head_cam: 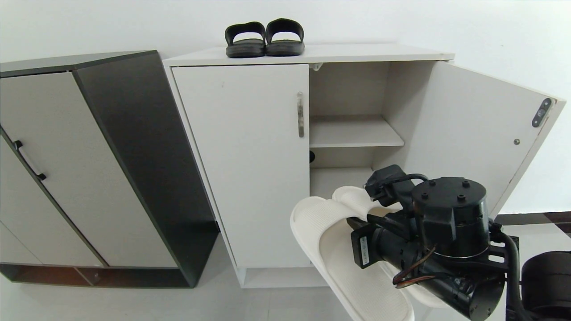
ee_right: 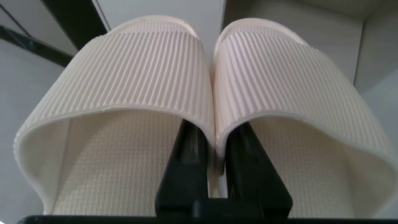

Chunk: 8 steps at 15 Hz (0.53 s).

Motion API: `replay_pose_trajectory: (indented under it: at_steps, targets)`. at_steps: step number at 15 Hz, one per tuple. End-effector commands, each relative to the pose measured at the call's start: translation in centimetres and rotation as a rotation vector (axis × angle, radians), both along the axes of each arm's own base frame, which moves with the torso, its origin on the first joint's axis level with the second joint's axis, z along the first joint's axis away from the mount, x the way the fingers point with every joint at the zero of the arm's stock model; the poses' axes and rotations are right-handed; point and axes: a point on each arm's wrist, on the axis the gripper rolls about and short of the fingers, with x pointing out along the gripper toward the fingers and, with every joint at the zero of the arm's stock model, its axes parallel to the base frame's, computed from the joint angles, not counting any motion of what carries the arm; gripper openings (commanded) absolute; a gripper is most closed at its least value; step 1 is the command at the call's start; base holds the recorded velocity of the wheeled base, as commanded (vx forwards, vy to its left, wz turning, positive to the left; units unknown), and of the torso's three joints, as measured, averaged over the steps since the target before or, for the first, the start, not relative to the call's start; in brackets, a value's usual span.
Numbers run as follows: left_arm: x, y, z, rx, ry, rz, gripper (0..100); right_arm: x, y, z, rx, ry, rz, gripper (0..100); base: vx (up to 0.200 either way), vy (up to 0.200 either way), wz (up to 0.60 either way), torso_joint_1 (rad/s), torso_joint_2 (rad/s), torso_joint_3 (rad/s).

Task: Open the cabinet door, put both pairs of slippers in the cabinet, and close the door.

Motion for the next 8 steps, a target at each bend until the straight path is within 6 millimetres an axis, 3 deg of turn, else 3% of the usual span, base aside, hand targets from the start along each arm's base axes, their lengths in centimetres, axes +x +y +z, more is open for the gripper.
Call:
replay_pose_trajectory:
  at_steps: [1, 3, 8]
  targets:
    - [-0.6, 0.1, -0.3, -0.01, -0.067, -0.025, 0, -0.1, 0.1, -0.5, -0.011, 0.005, 0.003, 0, 0.0, 0.0, 0.0, 0.0, 0.0, 0.0]
    - [-0.7, 0.4, -0.4, -0.005, -0.083, 0.108, 0, 0.2, 0.4, -0.6, -0.012, 0.008, 0.002, 0, 0.0, 0.0, 0.0, 0.0, 0.0, 0.0]
    - [-0.6, 0.3, -0.4, -0.045, -0.079, 0.07, 0, 0.8, 1.2, 0.6, 0.031, -0.02, -0.019, 0, 0.0, 0.0, 0.0, 0.0, 0.0, 0.0]
